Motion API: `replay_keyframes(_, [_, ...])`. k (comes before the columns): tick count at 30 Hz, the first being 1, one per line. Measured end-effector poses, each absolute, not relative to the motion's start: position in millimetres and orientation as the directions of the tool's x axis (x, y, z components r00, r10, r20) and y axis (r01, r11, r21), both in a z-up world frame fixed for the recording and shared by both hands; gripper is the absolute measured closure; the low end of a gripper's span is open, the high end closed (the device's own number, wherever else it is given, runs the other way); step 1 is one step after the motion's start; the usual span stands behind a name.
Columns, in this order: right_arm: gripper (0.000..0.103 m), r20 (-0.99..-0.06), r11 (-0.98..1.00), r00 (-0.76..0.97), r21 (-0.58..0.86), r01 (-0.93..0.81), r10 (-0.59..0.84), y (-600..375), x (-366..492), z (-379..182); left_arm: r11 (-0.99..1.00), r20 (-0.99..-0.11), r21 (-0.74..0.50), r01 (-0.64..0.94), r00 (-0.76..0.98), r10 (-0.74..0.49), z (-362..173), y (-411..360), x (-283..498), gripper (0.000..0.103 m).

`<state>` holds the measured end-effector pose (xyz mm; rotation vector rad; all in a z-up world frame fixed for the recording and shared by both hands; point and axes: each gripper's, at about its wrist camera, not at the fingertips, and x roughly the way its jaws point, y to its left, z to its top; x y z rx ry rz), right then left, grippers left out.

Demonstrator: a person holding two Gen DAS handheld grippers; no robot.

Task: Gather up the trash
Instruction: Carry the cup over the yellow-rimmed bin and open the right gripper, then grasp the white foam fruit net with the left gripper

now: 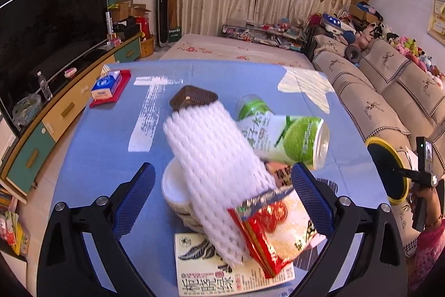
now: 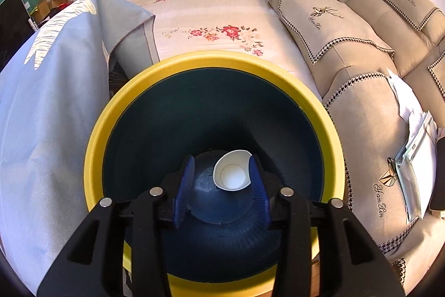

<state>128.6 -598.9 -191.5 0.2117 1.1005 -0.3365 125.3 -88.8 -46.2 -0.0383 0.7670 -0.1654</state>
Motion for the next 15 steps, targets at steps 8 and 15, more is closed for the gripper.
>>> replay_keyframes(8, [0.064,-0.902,0.94,0.41,0.011,0.34,-0.138,-588.7,131.3,-193.0,0.988,-0.707,-0.106,0.116,0.69,-0.157,-51.1,-86.9,152.4,0.049])
replay_keyframes(15, [0.064,-0.893,0.944,0.433,0.026,0.328,-0.125,-582.0,128.3,-184.8,0.982,-0.685,-0.134,0.137,0.703,-0.191,-45.4,-84.7,153.8,0.082])
